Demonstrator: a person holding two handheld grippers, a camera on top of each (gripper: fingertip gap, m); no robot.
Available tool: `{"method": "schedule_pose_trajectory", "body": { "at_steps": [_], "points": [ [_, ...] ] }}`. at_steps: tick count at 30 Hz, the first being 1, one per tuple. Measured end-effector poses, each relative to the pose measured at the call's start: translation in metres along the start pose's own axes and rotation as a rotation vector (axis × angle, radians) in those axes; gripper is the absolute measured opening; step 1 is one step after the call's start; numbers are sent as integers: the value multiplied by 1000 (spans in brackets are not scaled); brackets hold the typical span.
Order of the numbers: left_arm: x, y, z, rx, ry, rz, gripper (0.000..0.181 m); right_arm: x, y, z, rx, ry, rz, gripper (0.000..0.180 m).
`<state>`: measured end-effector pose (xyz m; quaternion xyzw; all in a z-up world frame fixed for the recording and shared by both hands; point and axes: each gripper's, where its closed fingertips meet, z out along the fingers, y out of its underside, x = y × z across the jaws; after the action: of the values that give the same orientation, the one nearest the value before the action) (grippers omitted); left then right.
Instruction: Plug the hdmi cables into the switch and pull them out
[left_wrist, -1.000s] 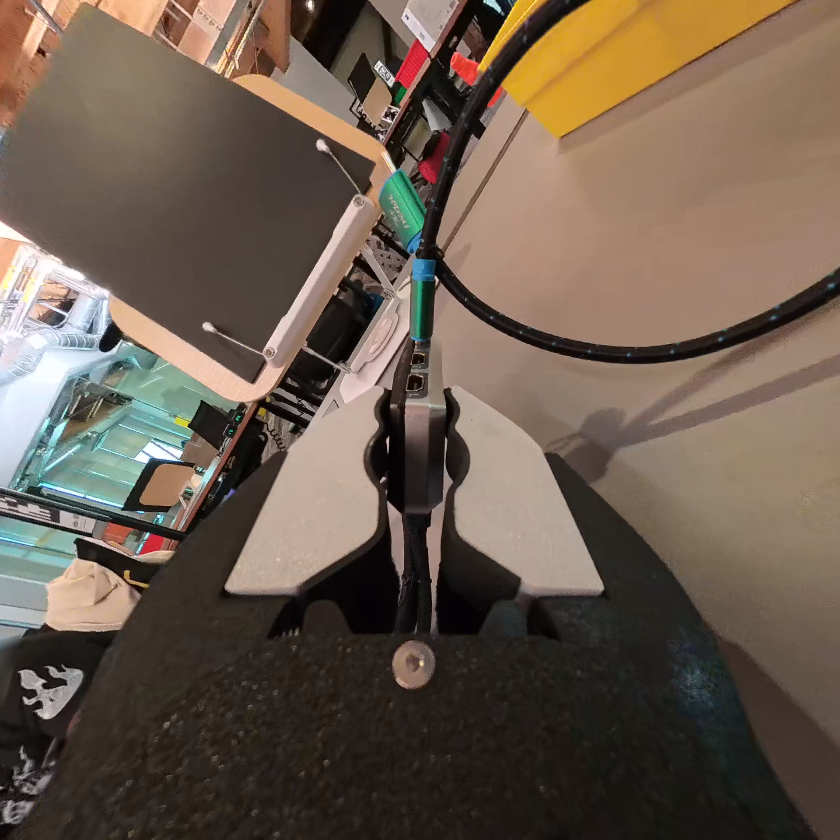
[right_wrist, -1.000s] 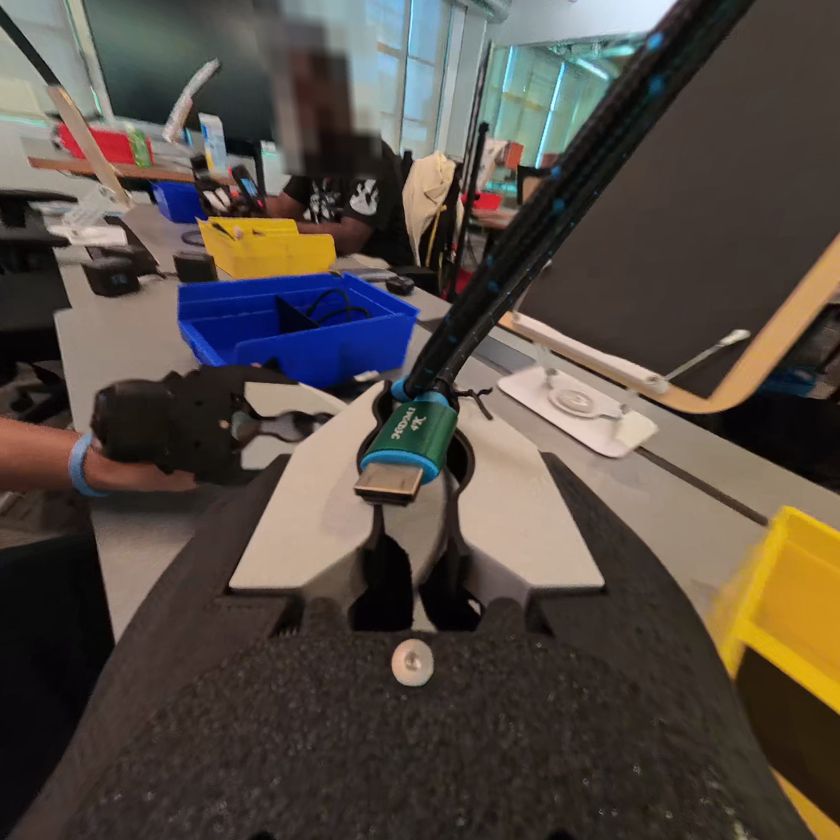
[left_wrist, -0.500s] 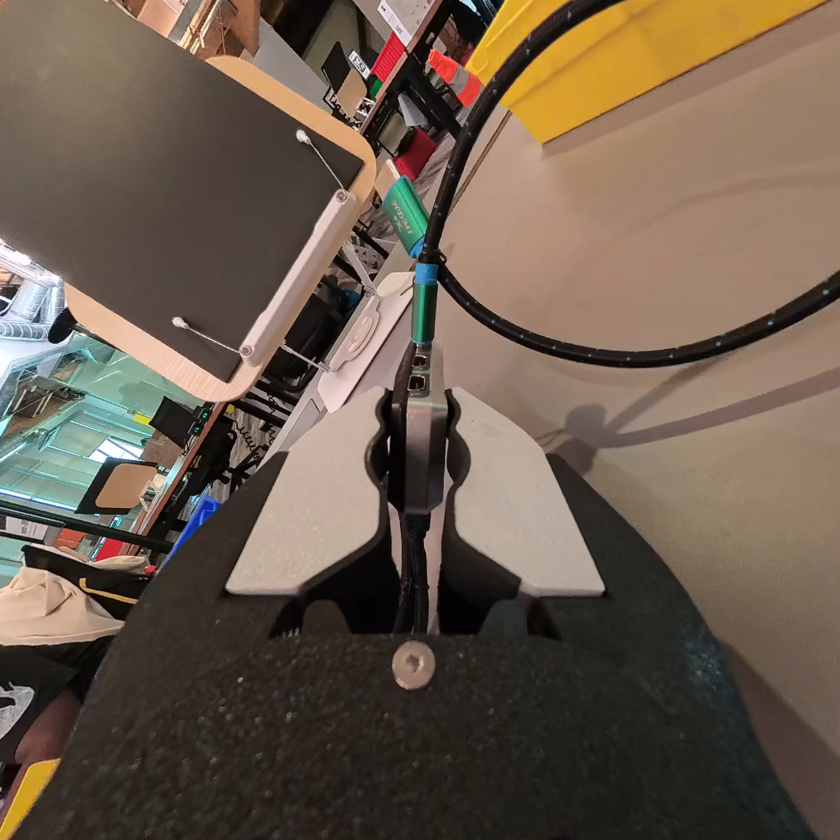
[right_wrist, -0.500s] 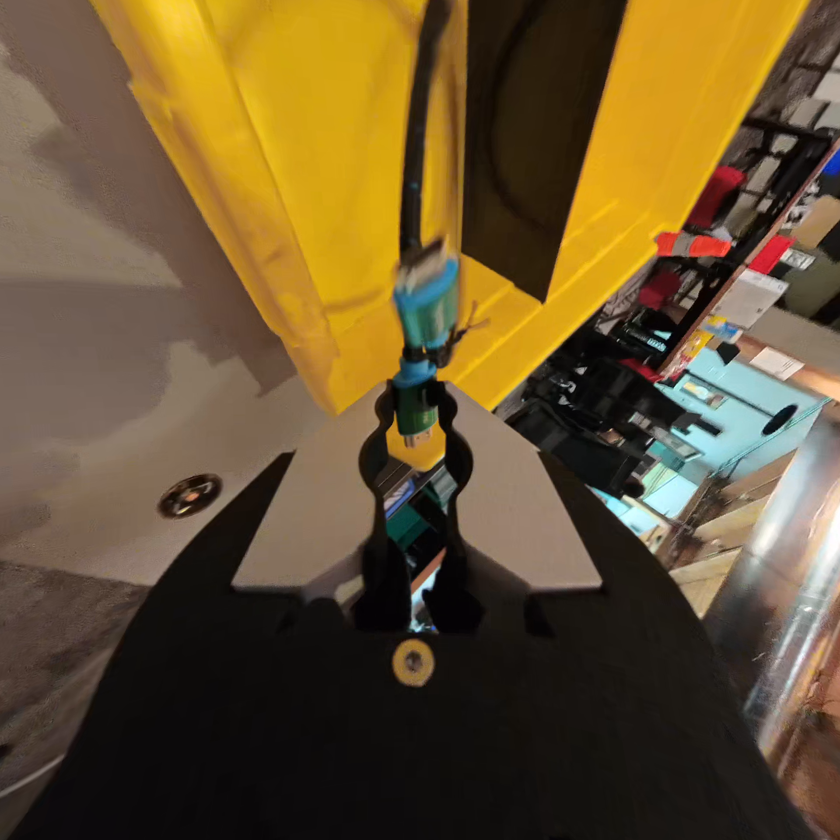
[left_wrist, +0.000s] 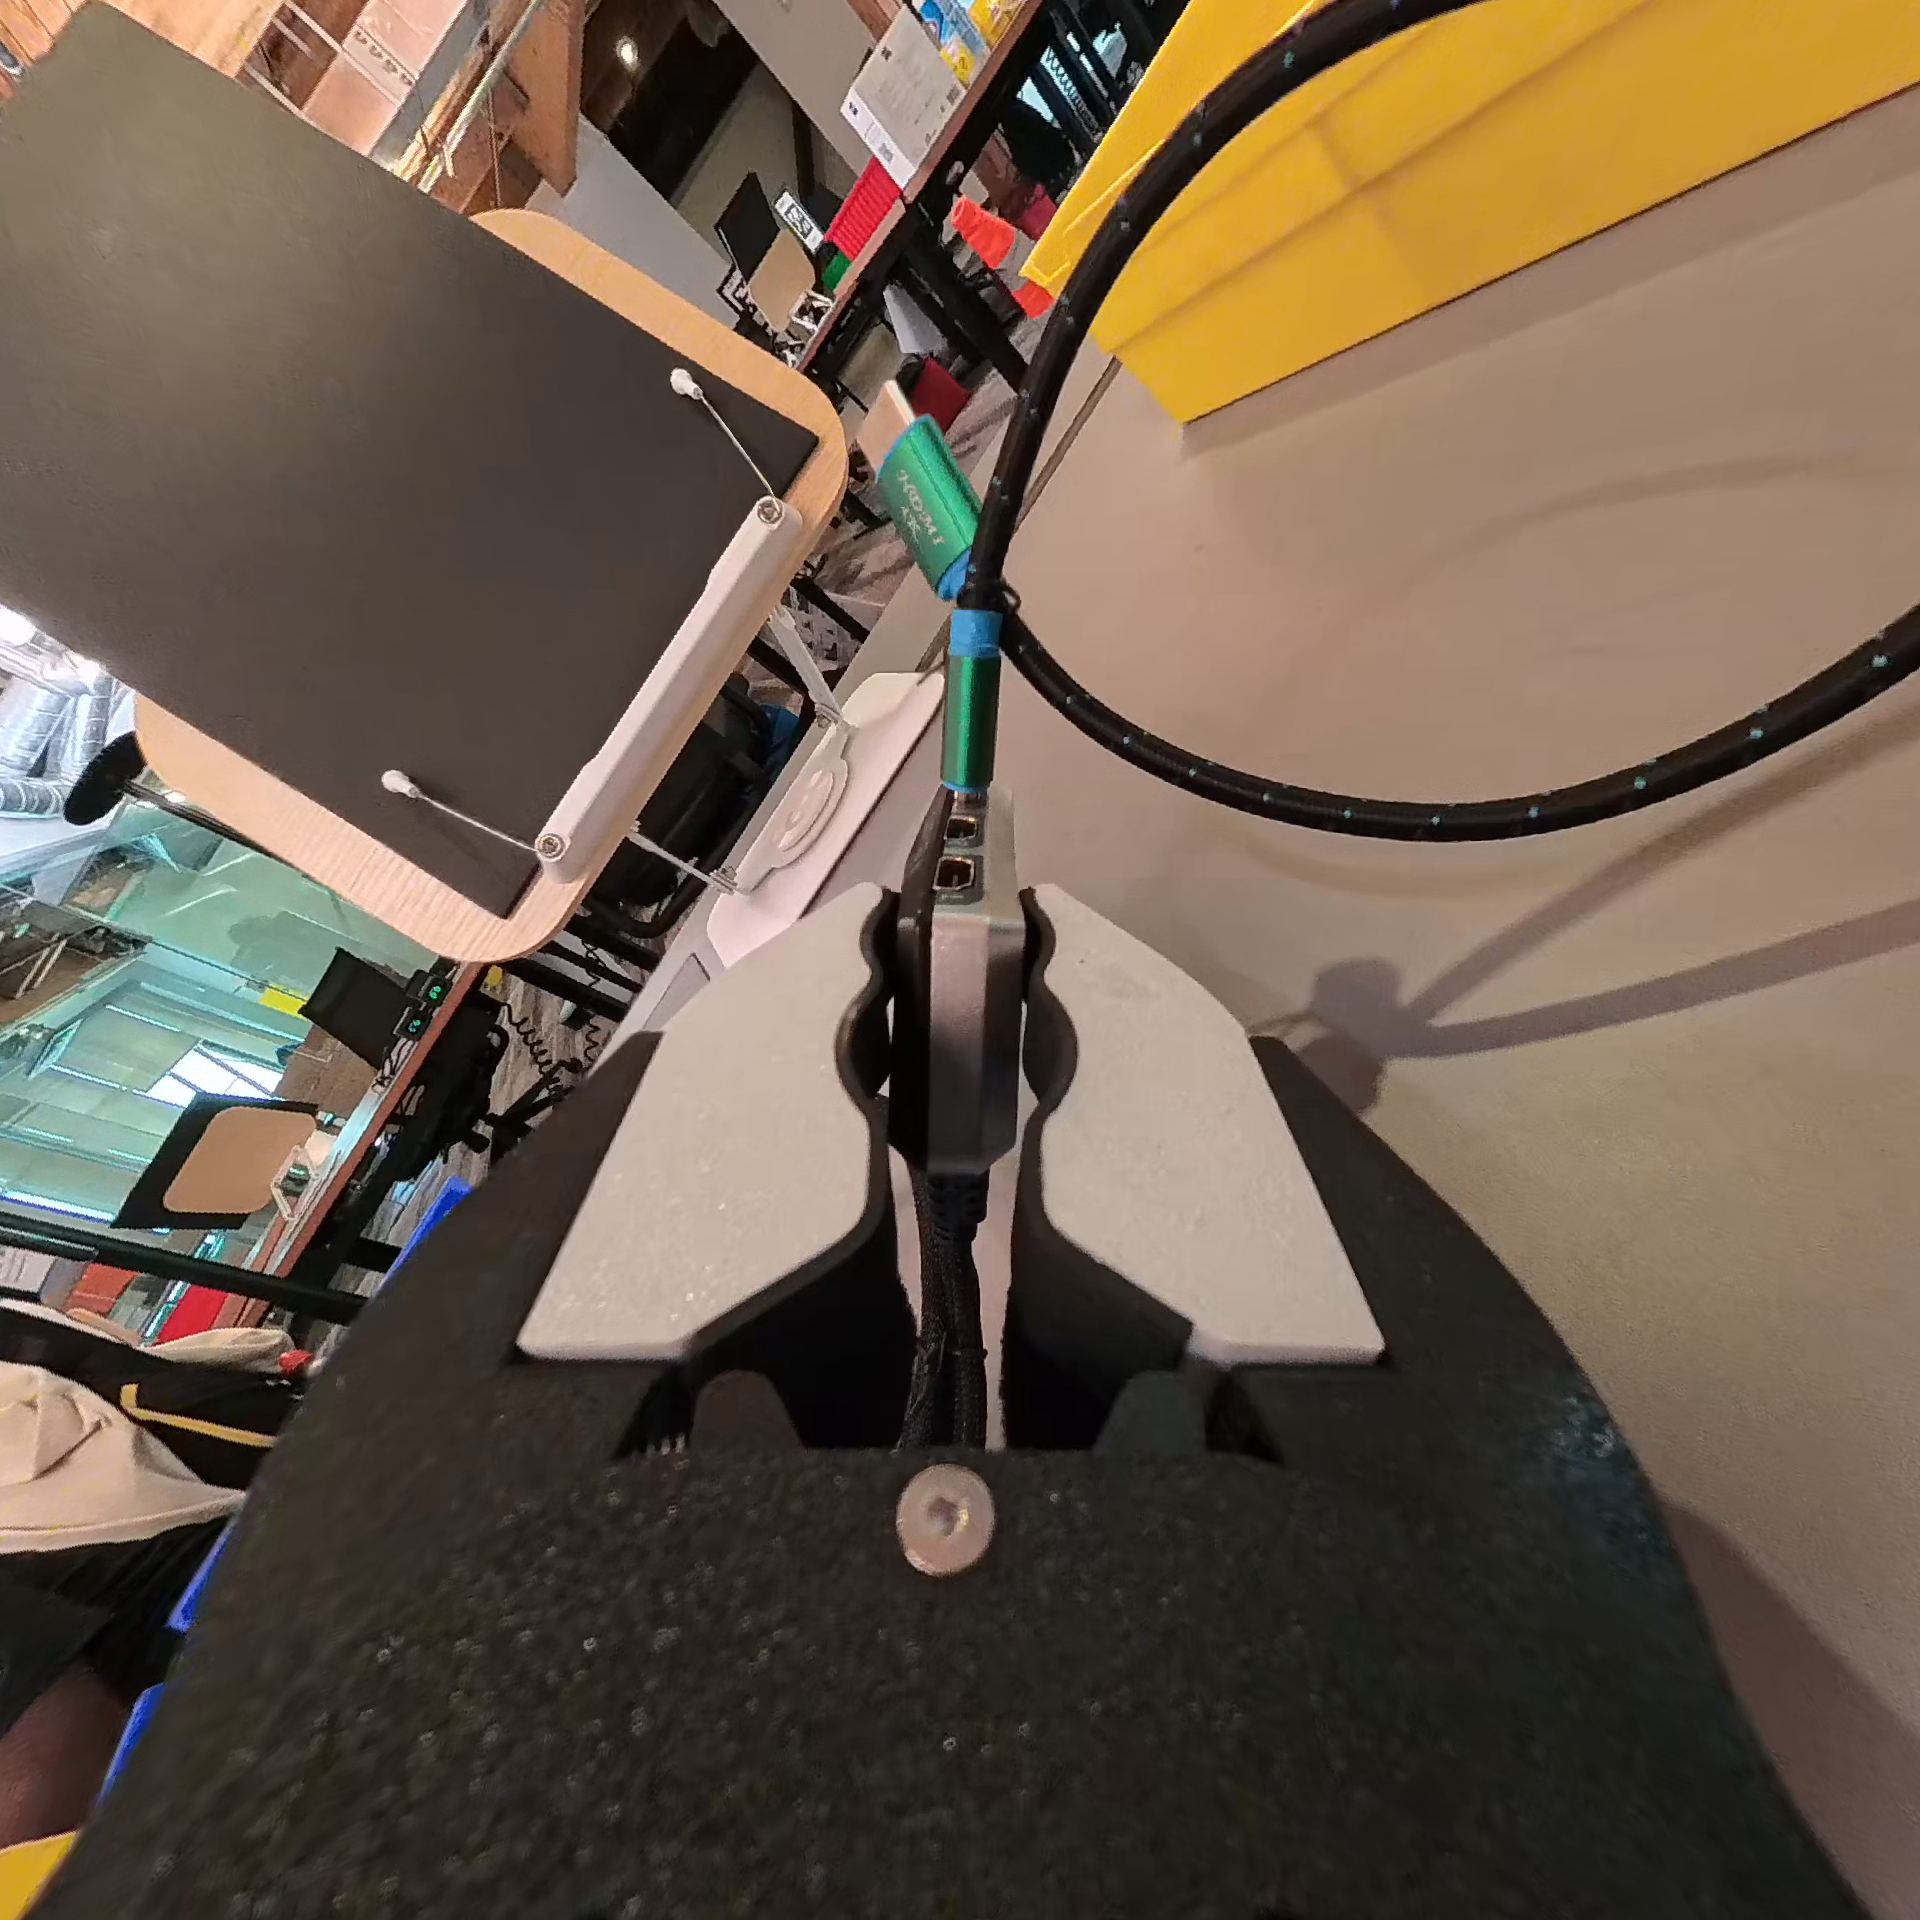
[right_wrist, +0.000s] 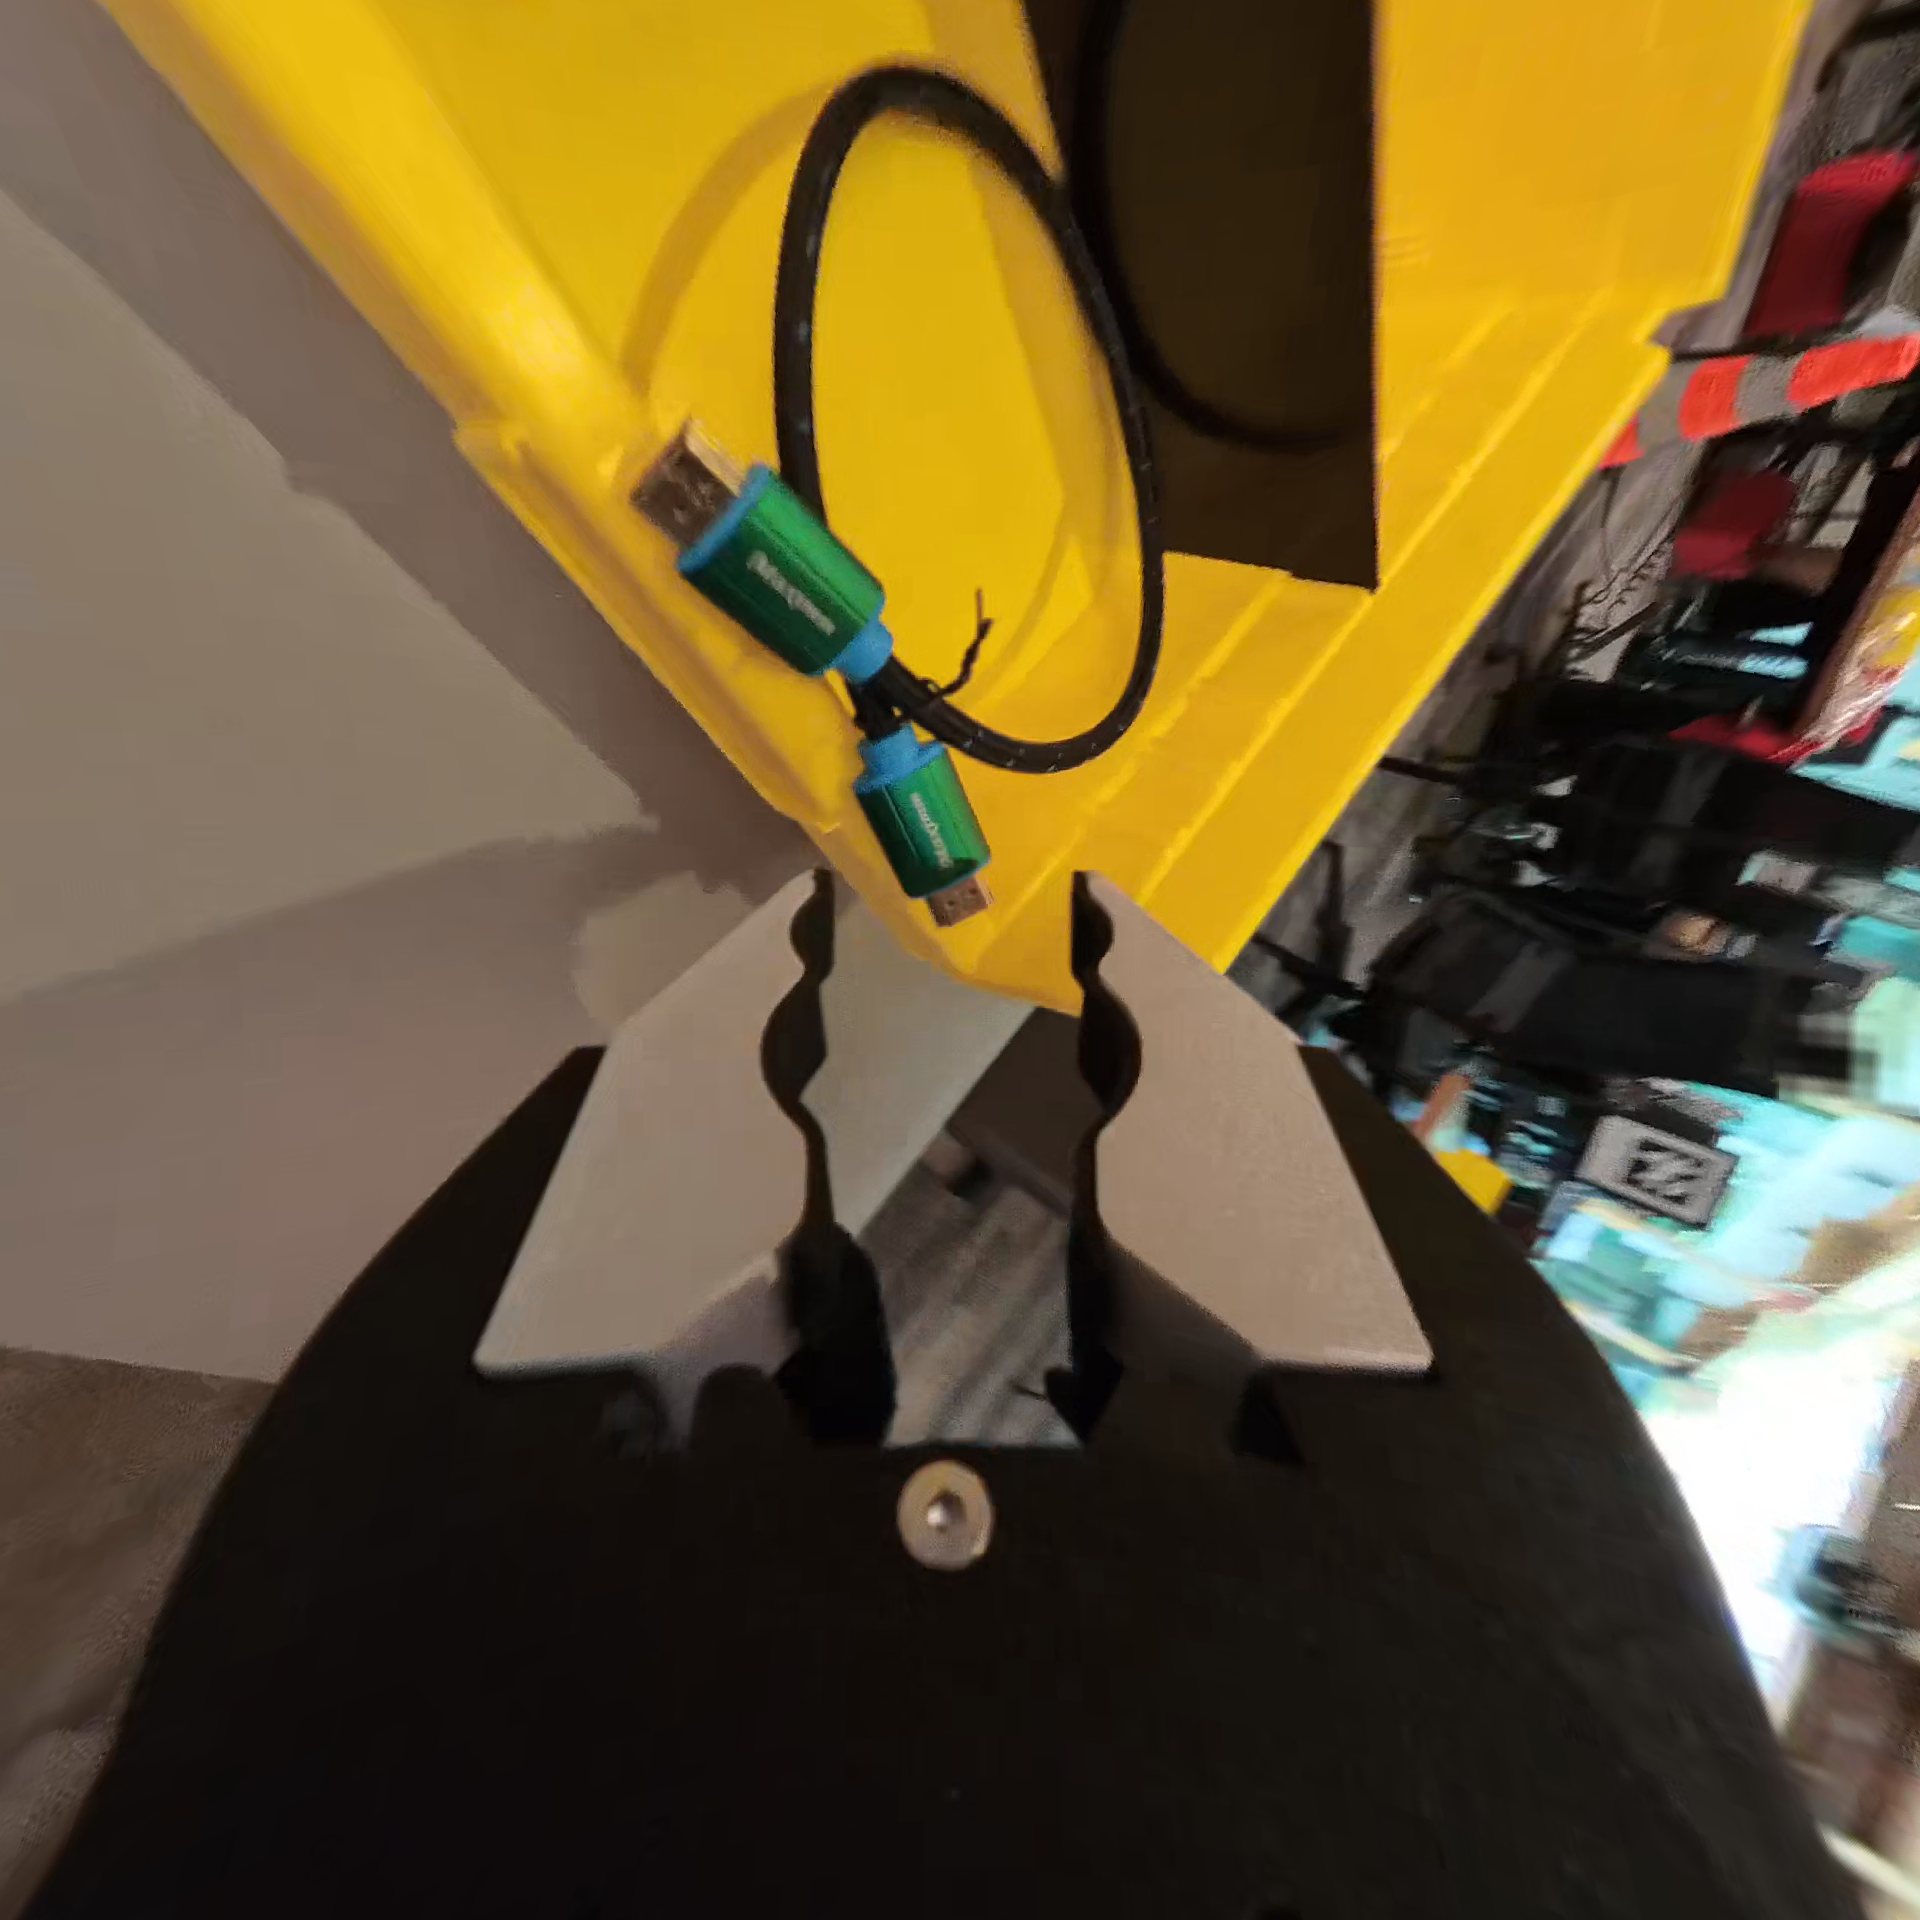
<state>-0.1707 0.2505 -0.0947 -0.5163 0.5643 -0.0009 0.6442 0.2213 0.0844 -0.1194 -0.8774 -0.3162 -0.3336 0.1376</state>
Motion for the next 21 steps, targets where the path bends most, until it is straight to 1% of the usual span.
{"method": "schedule_pose_trajectory", "body": {
  "at_steps": [2, 4, 5, 7, 9, 12, 15, 17, 19, 21],
  "points": [
    [-2, -3, -3, 17, -5, 1, 21, 0, -20, -25, 132, 3, 130, 55],
    [-4, -8, -8, 44, -11, -1, 21, -3, -60, -61, 367, -16, 262, 56],
    [-5, -12, -11, 62, -14, -1, 21, -10, -85, -82, 511, -67, 335, 56],
    [-7, -22, -20, 116, -13, 7, 21, -31, -136, -117, 789, -258, 451, 56],
    [-9, -33, -33, 164, -22, 10, 21, -58, -176, -130, 965, -459, 503, 59],
    [-11, -48, -54, 213, -35, 3, 21, -91, -227, -134, 1073, -621, 542, 58],
    [-4, -59, -69, 254, -28, 17, 21, -117, -275, -169, 1216, -738, 546, 54],
    [4, -61, -72, 258, -22, 50, 21, -129, -298, -189, 1255, -755, 530, 53],
    [11, -61, -72, 261, -19, 88, 21, -132, -312, -208, 1306, -749, 544, 53],
    [13, -60, -73, 265, -17, 87, 21, -129, -317, -209, 1289, -700, 589, 50]
  ]
}}
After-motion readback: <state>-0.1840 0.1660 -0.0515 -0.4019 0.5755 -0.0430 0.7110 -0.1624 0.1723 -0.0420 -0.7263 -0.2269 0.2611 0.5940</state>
